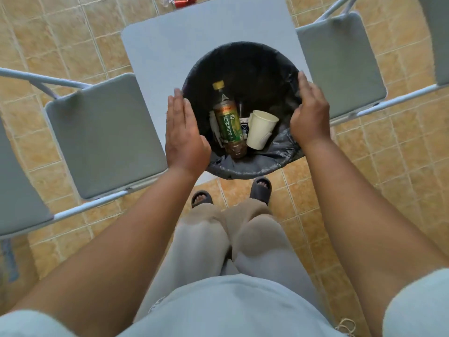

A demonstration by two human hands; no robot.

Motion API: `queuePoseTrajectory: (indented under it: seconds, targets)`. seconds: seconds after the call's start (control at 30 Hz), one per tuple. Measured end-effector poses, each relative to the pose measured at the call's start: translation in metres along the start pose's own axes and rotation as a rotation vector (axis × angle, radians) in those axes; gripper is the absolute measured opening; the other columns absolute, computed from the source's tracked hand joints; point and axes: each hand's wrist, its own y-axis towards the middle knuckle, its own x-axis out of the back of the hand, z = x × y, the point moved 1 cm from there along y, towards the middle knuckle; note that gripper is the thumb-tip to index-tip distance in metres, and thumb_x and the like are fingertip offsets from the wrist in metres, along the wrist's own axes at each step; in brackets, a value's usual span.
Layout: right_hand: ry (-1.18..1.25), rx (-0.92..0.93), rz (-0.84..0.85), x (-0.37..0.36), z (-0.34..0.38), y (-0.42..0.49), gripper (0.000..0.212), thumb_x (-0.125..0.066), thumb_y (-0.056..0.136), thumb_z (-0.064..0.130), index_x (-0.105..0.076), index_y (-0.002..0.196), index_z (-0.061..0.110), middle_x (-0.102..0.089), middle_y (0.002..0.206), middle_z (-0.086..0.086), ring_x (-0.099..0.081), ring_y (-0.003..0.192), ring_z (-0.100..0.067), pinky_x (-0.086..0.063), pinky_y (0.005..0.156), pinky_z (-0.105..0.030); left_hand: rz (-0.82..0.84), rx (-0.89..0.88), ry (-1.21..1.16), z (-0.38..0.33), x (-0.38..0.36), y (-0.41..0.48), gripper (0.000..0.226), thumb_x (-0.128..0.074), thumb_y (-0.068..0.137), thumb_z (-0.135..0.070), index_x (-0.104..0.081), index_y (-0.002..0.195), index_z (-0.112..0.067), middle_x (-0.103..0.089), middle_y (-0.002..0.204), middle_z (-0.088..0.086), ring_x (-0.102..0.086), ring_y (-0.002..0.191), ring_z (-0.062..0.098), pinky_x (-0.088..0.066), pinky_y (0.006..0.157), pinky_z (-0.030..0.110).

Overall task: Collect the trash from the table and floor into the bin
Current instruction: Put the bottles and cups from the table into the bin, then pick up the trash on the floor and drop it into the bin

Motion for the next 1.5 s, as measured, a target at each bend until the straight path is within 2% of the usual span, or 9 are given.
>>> queuePoseTrajectory:
  seconds: [0.13, 0.27, 0.57, 0.8, 0.93, 1.03, 1.17, 1.33, 1.5]
  targets:
    - [0.011, -0.074, -0.07, -0.001, -0.007, -0.026, 0.07, -0.038, 0.088, -0.013, -0.036, 0.155, 0.009, -0.056, 0.13, -0.022, -0.057, 0.113, -0.036, -0.042, 0.096, -0.031, 0.031, 0.048, -0.143, -0.005, -0.002, -0.001, 0.08, -0.042, 0.087, 0.013, -0.011, 0.158, -0.007, 0.003, 0.168, 0.006, -0.008, 0.154, 0.023, -0.032, 0.116, 0.021]
    - [0.061, -0.081, -0.16, 0.002, -0.014, -0.058, 0.068, -0.038, 0.086, -0.016, -0.038, 0.152, 0.002, -0.058, 0.125, -0.025, -0.059, 0.11, -0.038, -0.041, 0.093, -0.029, -0.011, -0.039, -0.124, -0.012, -0.003, -0.007, 0.082, -0.044, 0.084, 0.019, -0.015, 0.157, -0.003, -0.006, 0.167, 0.011, -0.013, 0.153, 0.025, -0.006, 0.088, -0.015]
    - [0.175, -0.208, -0.318, 0.021, -0.063, -0.196, 0.066, -0.04, 0.082, -0.02, -0.044, 0.146, -0.005, -0.06, 0.128, -0.028, -0.061, 0.116, -0.041, -0.045, 0.1, -0.032, 0.029, -0.249, -0.1, -0.039, -0.012, -0.101, 0.078, -0.041, 0.083, 0.022, -0.019, 0.156, 0.002, -0.012, 0.165, 0.017, -0.013, 0.153, 0.029, -0.001, 0.104, -0.006]
    - [0.17, -0.333, -0.29, 0.033, -0.122, -0.323, 0.065, -0.043, 0.081, -0.024, -0.045, 0.144, -0.009, -0.058, 0.13, -0.031, -0.061, 0.116, -0.043, -0.044, 0.098, -0.032, 0.206, -0.287, -0.087, -0.064, -0.046, -0.208, 0.08, -0.043, 0.083, 0.021, -0.019, 0.156, 0.0, -0.011, 0.166, 0.013, -0.015, 0.152, 0.027, -0.001, 0.098, -0.011]
    - [0.167, -0.416, -0.249, 0.014, -0.155, -0.383, 0.062, -0.045, 0.084, -0.024, -0.044, 0.145, -0.008, -0.057, 0.131, -0.031, -0.062, 0.112, -0.046, -0.045, 0.09, -0.03, 0.309, -0.328, -0.036, -0.061, -0.076, -0.257, 0.08, -0.044, 0.084, 0.02, -0.018, 0.156, 0.0, -0.009, 0.167, 0.012, -0.015, 0.153, 0.028, -0.018, 0.108, 0.016]
    - [0.155, -0.507, -0.239, -0.016, -0.175, -0.42, 0.063, -0.047, 0.084, -0.025, -0.046, 0.144, -0.008, -0.057, 0.131, -0.033, -0.062, 0.111, -0.048, -0.046, 0.09, -0.034, 0.422, -0.344, -0.014, -0.048, -0.107, -0.28, 0.081, -0.046, 0.083, 0.021, -0.018, 0.156, 0.0, -0.007, 0.167, 0.011, -0.022, 0.151, 0.03, -0.034, 0.101, 0.02]
    - [0.139, -0.623, -0.244, -0.072, -0.196, -0.455, 0.065, -0.05, 0.08, -0.027, -0.048, 0.142, -0.009, -0.057, 0.131, -0.034, -0.062, 0.113, -0.049, -0.05, 0.092, -0.041, 0.565, -0.394, 0.041, -0.023, -0.164, -0.283, 0.081, -0.044, 0.084, 0.021, -0.016, 0.156, 0.0, -0.003, 0.167, 0.01, -0.017, 0.152, 0.03, -0.025, 0.102, 0.017]
    - [0.134, -0.743, -0.291, -0.162, -0.228, -0.466, 0.066, -0.052, 0.076, -0.029, -0.05, 0.14, -0.01, -0.058, 0.129, -0.034, -0.063, 0.112, -0.048, -0.045, 0.093, -0.033, 0.647, -0.452, 0.093, 0.015, -0.249, -0.263, 0.086, -0.044, 0.084, 0.02, -0.01, 0.159, -0.006, 0.004, 0.168, 0.003, -0.015, 0.153, 0.026, -0.037, 0.099, 0.021]
    - [0.136, -0.778, -0.32, -0.259, -0.276, -0.447, 0.065, -0.051, 0.078, -0.027, -0.049, 0.141, -0.009, -0.059, 0.128, -0.033, -0.064, 0.106, -0.048, -0.042, 0.09, -0.029, 0.637, -0.491, 0.135, 0.052, -0.353, -0.232, 0.091, -0.044, 0.083, 0.021, -0.006, 0.16, -0.011, 0.006, 0.168, 0.0, -0.012, 0.152, 0.02, -0.016, 0.108, 0.018]
